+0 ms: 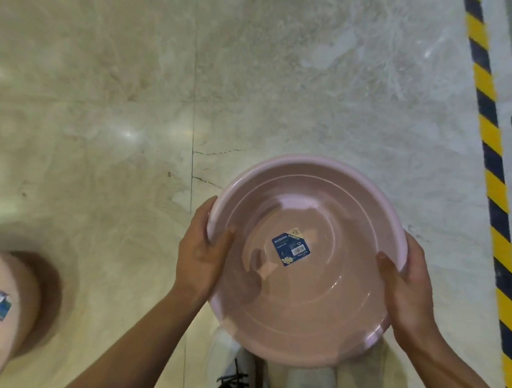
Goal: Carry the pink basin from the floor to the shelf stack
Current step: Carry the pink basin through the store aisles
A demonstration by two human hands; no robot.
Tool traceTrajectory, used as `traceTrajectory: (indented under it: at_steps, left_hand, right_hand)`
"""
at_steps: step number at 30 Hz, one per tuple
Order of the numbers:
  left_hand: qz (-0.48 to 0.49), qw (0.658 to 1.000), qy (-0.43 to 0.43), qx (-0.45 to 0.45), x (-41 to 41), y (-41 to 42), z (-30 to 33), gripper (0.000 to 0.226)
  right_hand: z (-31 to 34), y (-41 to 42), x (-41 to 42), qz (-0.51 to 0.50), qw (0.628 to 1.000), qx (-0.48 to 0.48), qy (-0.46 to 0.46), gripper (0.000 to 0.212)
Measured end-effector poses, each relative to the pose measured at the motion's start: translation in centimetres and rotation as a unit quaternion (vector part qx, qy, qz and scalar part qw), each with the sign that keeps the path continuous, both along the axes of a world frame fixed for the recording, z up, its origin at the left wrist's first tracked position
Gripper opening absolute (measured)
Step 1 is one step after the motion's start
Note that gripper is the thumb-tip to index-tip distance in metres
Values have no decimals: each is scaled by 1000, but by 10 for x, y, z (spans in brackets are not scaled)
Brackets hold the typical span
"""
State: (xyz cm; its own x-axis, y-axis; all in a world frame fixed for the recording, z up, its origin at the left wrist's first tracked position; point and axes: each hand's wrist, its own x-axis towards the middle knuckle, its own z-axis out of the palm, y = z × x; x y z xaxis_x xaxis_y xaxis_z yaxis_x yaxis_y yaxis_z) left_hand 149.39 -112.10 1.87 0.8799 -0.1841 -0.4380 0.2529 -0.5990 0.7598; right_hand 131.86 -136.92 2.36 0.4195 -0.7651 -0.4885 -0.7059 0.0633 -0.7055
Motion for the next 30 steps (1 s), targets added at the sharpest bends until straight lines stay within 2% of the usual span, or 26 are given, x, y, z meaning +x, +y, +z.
traceTrajectory:
  at_steps: [5, 13, 17, 19, 22, 26, 30]
  left_hand:
    - [87, 996, 10, -17, -3, 31, 110, 49]
    - [240, 970, -30, 0, 15, 163, 333, 41]
    - [279, 960, -34, -16, 23, 244, 399, 52]
    - [303, 952, -48, -24, 28, 290, 411, 52]
    - [348, 936, -37, -30, 36, 364, 405, 50]
    - [425, 904, 15, -52, 40, 455, 363, 43]
    - [467, 877, 67, -89, 49, 522, 303, 44]
  right_hand:
    - [100, 17, 27, 19, 1000, 23, -6, 49]
    - [317, 110, 126, 150, 988, 34, -31, 38]
    - [377, 187, 179, 238, 970, 25, -43, 53]
    - [386, 231, 204, 277, 960, 20, -40, 56]
    - [383, 304, 235, 316, 948, 28, -34, 49]
    - [353, 397, 271, 339, 940, 31, -16, 28]
    - [301, 480, 306, 359, 933, 23, 11, 34]
